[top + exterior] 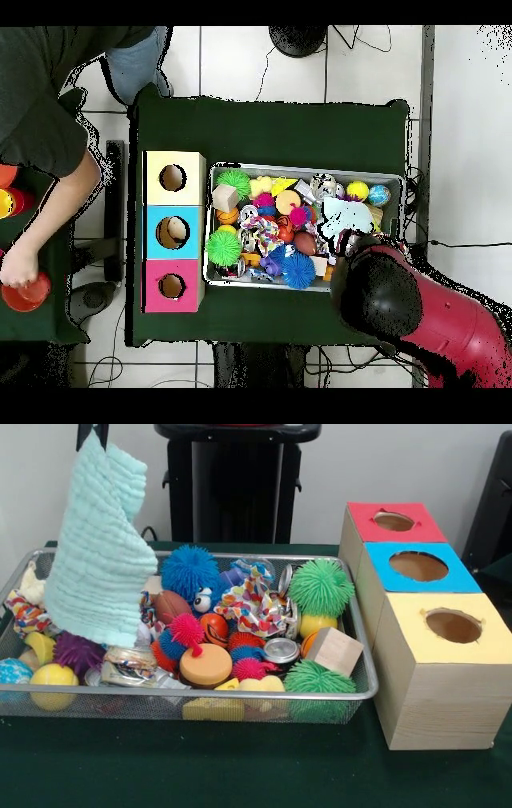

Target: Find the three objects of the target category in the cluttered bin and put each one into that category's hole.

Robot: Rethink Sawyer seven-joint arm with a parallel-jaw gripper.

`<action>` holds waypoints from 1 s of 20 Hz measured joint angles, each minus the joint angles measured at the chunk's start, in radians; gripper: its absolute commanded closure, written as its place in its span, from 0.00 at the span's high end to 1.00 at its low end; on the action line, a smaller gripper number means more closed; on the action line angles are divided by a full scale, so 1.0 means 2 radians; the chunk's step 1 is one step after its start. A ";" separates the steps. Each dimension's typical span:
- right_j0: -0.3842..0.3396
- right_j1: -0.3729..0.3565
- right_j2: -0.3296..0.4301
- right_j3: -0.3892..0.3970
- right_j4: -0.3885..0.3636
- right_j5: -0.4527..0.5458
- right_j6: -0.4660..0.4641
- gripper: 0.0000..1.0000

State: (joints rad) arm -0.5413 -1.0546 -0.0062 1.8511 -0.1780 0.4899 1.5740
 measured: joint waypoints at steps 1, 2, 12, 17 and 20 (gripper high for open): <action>-0.001 0.000 0.003 0.001 -0.003 0.000 0.000 0.00; -0.004 0.000 0.011 0.002 -0.008 0.000 0.000 1.00; -0.010 0.002 0.023 0.005 -0.022 0.000 0.000 1.00; -0.011 0.002 0.023 0.005 -0.023 0.000 0.000 1.00; -0.010 0.002 0.023 0.007 -0.022 0.000 0.000 1.00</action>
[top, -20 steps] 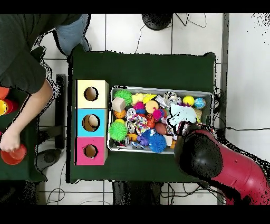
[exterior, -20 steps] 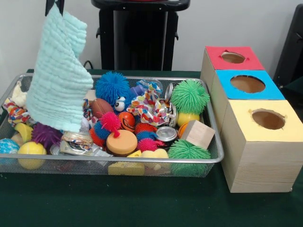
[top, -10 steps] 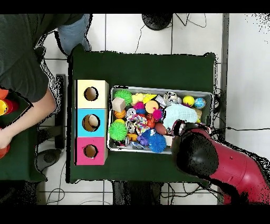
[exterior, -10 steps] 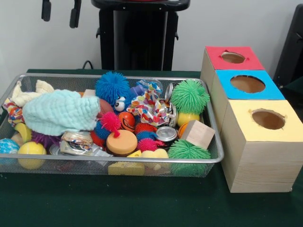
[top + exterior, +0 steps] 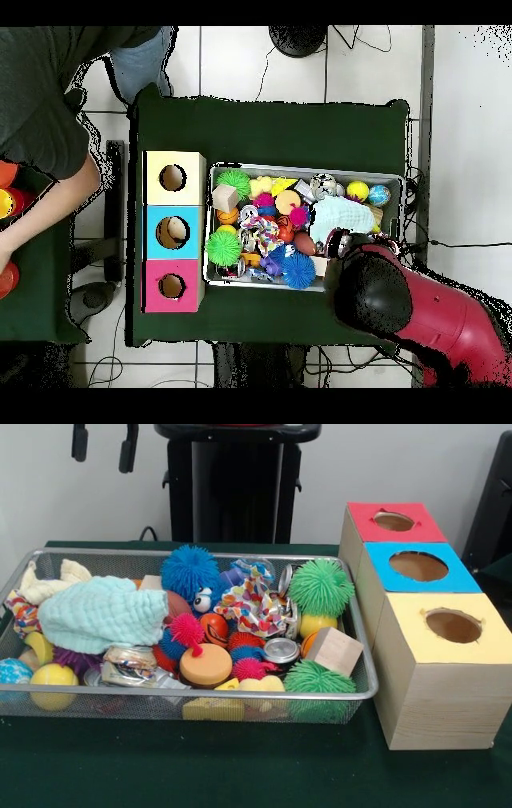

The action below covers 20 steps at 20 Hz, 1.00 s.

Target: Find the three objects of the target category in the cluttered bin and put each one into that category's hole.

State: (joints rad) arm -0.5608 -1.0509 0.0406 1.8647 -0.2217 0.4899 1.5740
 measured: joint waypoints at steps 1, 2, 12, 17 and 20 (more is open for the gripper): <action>0.003 0.000 0.000 0.002 0.001 0.000 0.000 1.00; 0.006 0.000 0.000 0.004 0.001 0.000 0.000 1.00; 0.094 0.000 -0.005 0.014 0.007 0.001 0.000 1.00; 0.126 0.001 -0.005 0.020 0.020 0.001 0.000 1.00; 0.140 0.009 -0.006 0.031 0.031 -0.010 0.001 1.00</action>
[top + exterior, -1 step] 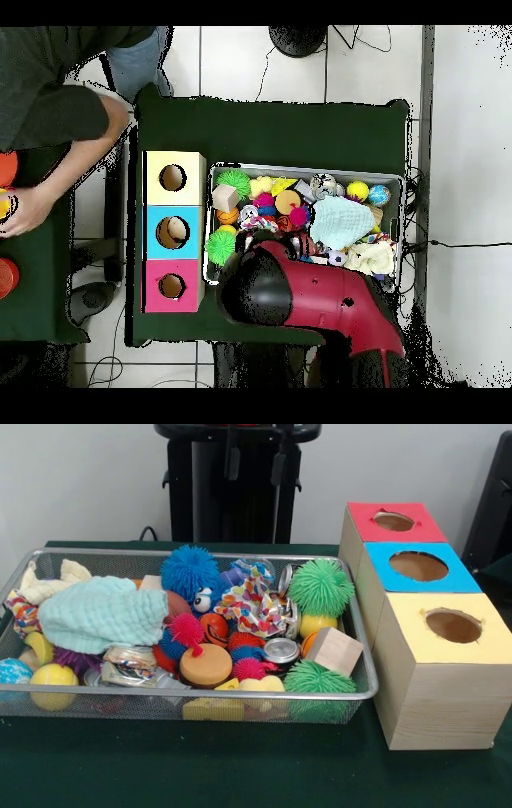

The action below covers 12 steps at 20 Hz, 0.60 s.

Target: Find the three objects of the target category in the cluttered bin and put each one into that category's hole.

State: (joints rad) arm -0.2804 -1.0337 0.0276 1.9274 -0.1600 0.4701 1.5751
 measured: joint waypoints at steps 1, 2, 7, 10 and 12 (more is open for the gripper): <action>0.003 0.003 -0.001 0.003 0.002 -0.004 0.000 1.00; 0.005 0.005 -0.002 0.005 0.003 -0.009 0.001 1.00; 0.017 0.022 -0.014 0.017 0.004 -0.038 0.001 1.00; 0.024 0.037 -0.024 0.021 0.004 -0.064 0.001 1.00; 0.026 0.046 -0.029 0.022 0.004 -0.078 0.001 1.00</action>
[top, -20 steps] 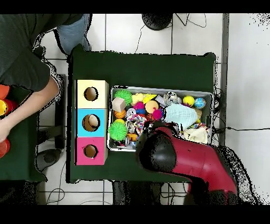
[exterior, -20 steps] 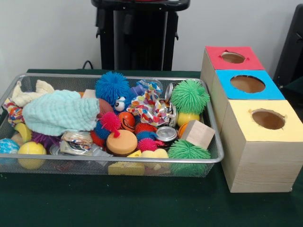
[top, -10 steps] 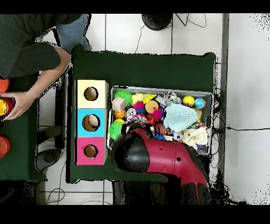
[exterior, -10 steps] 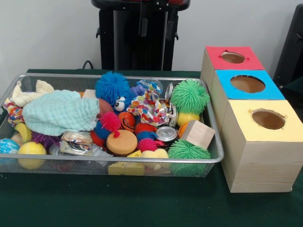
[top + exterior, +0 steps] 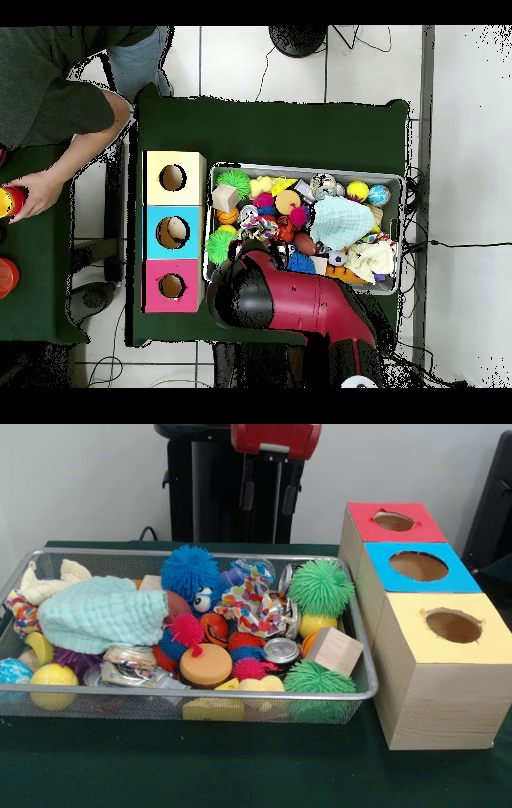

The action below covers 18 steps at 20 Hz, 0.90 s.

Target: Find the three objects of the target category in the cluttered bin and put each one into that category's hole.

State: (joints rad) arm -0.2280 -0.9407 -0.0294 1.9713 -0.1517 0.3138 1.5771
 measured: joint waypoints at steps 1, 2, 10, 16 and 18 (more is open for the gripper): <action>0.002 0.008 -0.003 0.000 0.001 -0.012 0.000 1.00; 0.003 0.014 -0.005 0.000 0.001 -0.021 0.000 1.00; 0.011 0.059 -0.012 0.000 0.017 -0.066 0.000 1.00; 0.022 0.095 -0.017 -0.010 0.037 -0.091 0.000 1.00; 0.023 0.104 -0.017 -0.013 0.041 -0.097 0.000 1.00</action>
State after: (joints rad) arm -0.1812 -0.7335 -0.0626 1.9450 -0.0696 0.1199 1.5771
